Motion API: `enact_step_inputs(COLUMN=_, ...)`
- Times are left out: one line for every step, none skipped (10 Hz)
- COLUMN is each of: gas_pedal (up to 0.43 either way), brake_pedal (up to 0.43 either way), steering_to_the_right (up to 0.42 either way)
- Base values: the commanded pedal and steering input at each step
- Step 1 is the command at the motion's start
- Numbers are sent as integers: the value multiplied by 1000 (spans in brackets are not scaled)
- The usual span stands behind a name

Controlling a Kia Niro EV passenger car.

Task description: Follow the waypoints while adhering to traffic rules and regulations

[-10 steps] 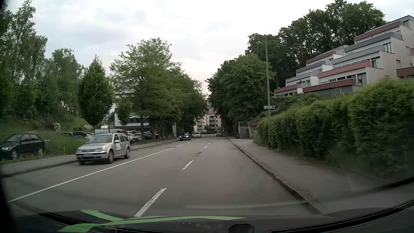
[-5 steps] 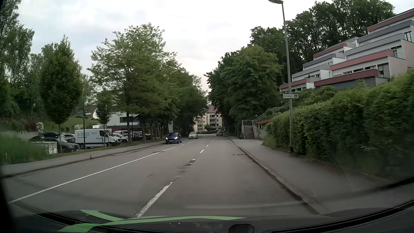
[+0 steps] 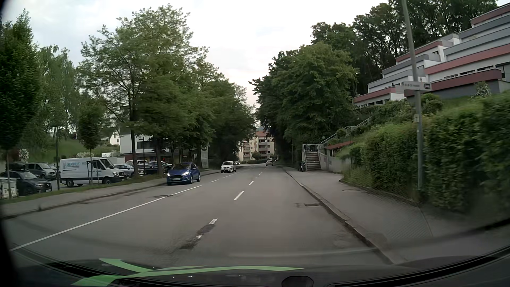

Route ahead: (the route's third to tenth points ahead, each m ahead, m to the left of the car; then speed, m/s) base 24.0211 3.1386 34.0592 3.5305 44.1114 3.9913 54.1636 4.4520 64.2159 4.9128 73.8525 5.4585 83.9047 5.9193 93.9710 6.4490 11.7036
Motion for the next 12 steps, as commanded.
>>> enact_step_inputs(gas_pedal=0, brake_pedal=18, steering_to_the_right=-4)
enact_step_inputs(gas_pedal=0, brake_pedal=18, steering_to_the_right=-4)
enact_step_inputs(gas_pedal=0, brake_pedal=18, steering_to_the_right=-4)
enact_step_inputs(gas_pedal=0, brake_pedal=18, steering_to_the_right=-4)
enact_step_inputs(gas_pedal=0, brake_pedal=18, steering_to_the_right=-4)
enact_step_inputs(gas_pedal=0, brake_pedal=18, steering_to_the_right=-4)
enact_step_inputs(gas_pedal=0, brake_pedal=18, steering_to_the_right=-4)
enact_step_inputs(gas_pedal=0, brake_pedal=18, steering_to_the_right=-3)
enact_step_inputs(gas_pedal=0, brake_pedal=18, steering_to_the_right=-3)
enact_step_inputs(gas_pedal=0, brake_pedal=18, steering_to_the_right=-3)
enact_step_inputs(gas_pedal=0, brake_pedal=18, steering_to_the_right=-3)
enact_step_inputs(gas_pedal=0, brake_pedal=18, steering_to_the_right=-3)
